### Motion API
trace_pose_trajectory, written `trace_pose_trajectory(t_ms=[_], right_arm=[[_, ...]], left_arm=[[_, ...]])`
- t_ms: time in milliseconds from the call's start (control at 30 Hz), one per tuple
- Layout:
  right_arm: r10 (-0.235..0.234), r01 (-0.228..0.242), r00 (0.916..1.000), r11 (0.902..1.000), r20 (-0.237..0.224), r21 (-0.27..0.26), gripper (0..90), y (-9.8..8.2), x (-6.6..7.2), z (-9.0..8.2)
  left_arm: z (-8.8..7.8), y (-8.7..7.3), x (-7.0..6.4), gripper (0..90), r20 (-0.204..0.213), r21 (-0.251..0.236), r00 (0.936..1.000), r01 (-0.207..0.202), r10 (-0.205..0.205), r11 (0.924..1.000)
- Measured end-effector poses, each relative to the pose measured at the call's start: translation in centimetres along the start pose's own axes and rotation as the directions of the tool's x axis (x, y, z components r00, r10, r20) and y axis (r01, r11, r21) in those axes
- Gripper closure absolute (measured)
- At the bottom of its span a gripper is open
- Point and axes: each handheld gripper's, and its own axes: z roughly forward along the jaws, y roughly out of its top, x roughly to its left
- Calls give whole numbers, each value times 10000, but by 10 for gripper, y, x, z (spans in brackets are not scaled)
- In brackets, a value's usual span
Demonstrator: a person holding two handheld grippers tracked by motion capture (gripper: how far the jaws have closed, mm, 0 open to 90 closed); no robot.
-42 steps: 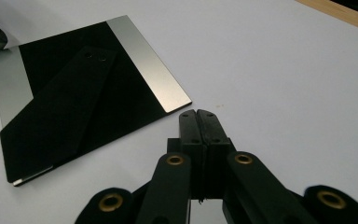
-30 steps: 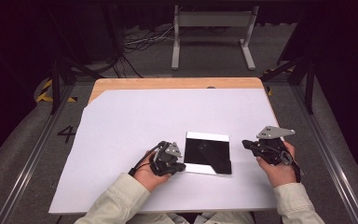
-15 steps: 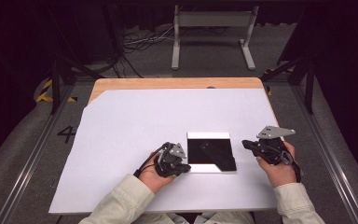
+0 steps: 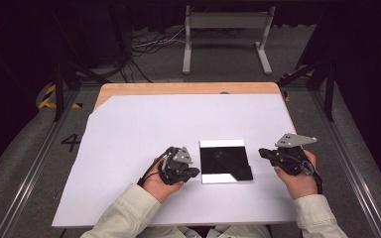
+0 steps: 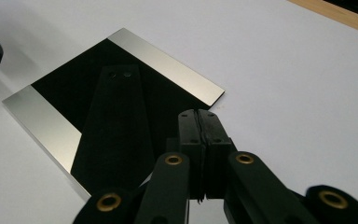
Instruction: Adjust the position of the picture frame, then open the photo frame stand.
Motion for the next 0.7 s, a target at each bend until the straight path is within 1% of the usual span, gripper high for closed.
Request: trace_pose_trajectory(t_ms=[133,167,200,267,300,367,433,467,500,567,633,700], right_arm=[[0,0,9999,10000,-128,29,866,1,0,-1],[0,0,9999,10000,-128,29,866,1,0,-1],[-47,47,9999,10000,-158,46,859,2,1,-1],[-95,97,9996,9999,-250,94,840,3,2,-2],[-119,121,9995,9999,-282,100,836,4,2,-2],[-122,128,9992,9998,-373,172,818,5,2,-4],[-234,246,9991,9991,-341,349,795,6,2,-6],[-322,336,9989,9986,-337,400,790,7,2,-8],[-322,336,9989,9986,-337,400,790,7,2,-8],[-298,318,9986,9985,-441,447,784,9,1,-14],[-308,334,9982,9982,-512,508,778,9,0,-17],[-345,380,9978,9974,-568,619,776,9,1,-18]], left_arm=[[-15,1,9,826,-150,-411,9994,290,-297,9987],[-15,1,9,814,-150,-411,9994,290,-297,9987],[-19,1,12,814,-236,-466,9992,322,-333,9984],[-26,0,16,786,-321,-612,9988,337,-357,9976],[-29,0,17,779,-347,-637,9989,292,-315,9975],[-32,0,19,756,-413,-659,9987,254,-282,9975],[-35,0,21,719,-398,-654,9990,174,-201,9977],[-37,1,22,701,-411,-640,9989,217,-243,9977],[-37,1,22,686,-411,-640,9989,217,-243,9977],[-42,1,25,671,-412,-607,9987,282,-307,9978],[-45,-1,28,653,-514,-591,9979,363,-394,9976],[-49,-2,32,640,-579,-501,9977,333,-362,9982]])
